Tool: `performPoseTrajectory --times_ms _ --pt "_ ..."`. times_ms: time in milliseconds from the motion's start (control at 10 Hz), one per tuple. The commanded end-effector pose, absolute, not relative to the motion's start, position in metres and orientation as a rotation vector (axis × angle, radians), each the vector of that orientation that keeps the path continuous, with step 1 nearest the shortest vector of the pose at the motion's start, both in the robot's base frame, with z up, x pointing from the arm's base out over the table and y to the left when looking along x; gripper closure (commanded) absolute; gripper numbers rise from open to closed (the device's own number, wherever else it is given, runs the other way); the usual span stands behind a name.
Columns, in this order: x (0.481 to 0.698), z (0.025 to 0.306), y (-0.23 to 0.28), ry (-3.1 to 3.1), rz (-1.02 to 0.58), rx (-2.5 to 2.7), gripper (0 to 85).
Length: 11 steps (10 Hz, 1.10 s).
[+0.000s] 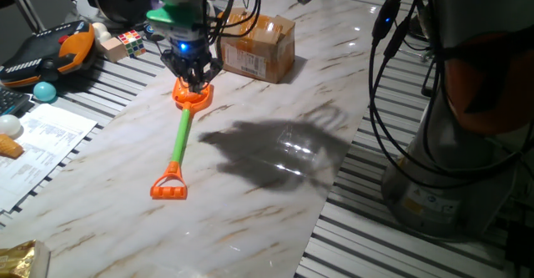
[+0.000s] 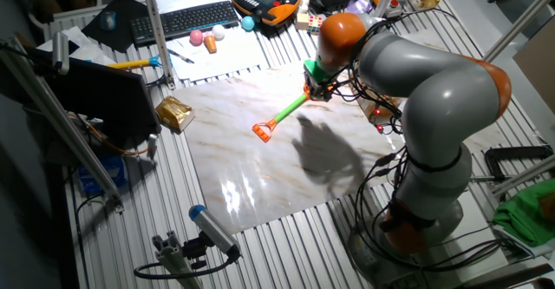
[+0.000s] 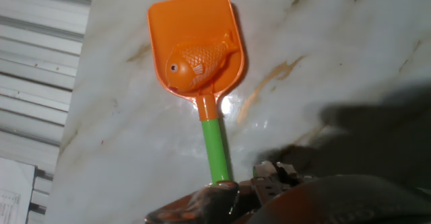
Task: Use a shovel to scoop up an object
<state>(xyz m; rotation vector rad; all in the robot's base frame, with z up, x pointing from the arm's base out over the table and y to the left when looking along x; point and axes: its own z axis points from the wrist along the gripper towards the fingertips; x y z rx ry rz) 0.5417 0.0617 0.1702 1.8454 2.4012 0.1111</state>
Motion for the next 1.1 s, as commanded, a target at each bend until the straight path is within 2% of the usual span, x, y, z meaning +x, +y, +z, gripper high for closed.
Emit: performPoseTrajectory --times_ms 0,1000 --pt "0.5396 0.1720 0.0609 2.405 0.104 1.836 84.3" --pt "0.5340 0.1771 0.0573 2.456 0.140 1.794 84.3"
